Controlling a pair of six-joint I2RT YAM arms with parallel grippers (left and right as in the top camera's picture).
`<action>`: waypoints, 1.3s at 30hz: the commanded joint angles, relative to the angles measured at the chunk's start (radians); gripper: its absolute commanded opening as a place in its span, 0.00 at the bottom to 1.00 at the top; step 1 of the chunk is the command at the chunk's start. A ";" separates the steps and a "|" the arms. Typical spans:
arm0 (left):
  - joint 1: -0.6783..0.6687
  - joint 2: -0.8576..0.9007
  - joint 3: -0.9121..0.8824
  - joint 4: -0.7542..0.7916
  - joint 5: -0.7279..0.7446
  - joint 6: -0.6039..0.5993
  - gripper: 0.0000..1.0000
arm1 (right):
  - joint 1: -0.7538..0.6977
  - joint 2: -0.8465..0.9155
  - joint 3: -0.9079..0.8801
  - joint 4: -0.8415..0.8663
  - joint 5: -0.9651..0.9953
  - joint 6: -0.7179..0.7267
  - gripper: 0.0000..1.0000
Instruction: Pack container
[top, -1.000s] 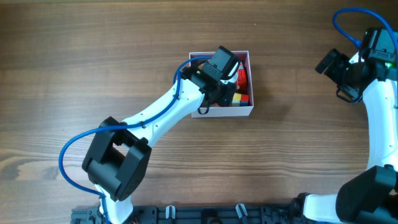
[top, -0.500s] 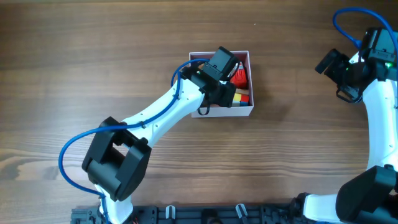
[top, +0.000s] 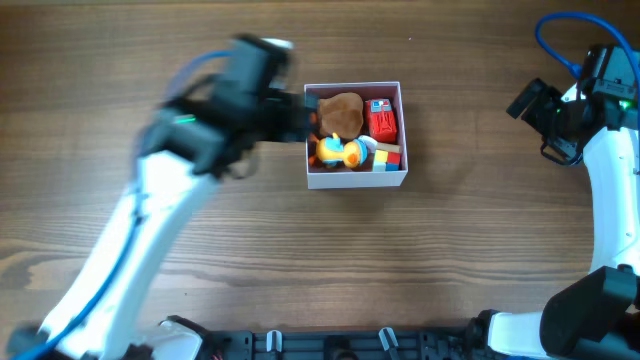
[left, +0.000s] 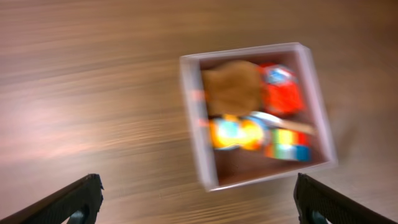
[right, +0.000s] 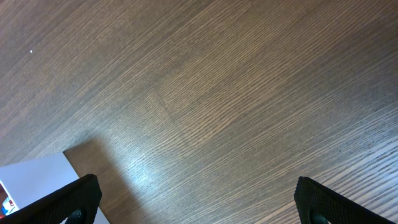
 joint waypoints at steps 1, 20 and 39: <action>0.213 -0.093 0.011 -0.068 -0.061 -0.002 1.00 | -0.001 0.010 0.000 0.003 -0.005 0.014 1.00; 0.547 -0.125 0.010 -0.148 -0.027 -0.002 1.00 | -0.001 0.010 0.000 0.003 -0.005 0.014 1.00; 0.547 -0.125 0.010 -0.148 -0.027 -0.002 1.00 | 0.301 -0.428 -0.021 -0.005 0.000 0.010 1.00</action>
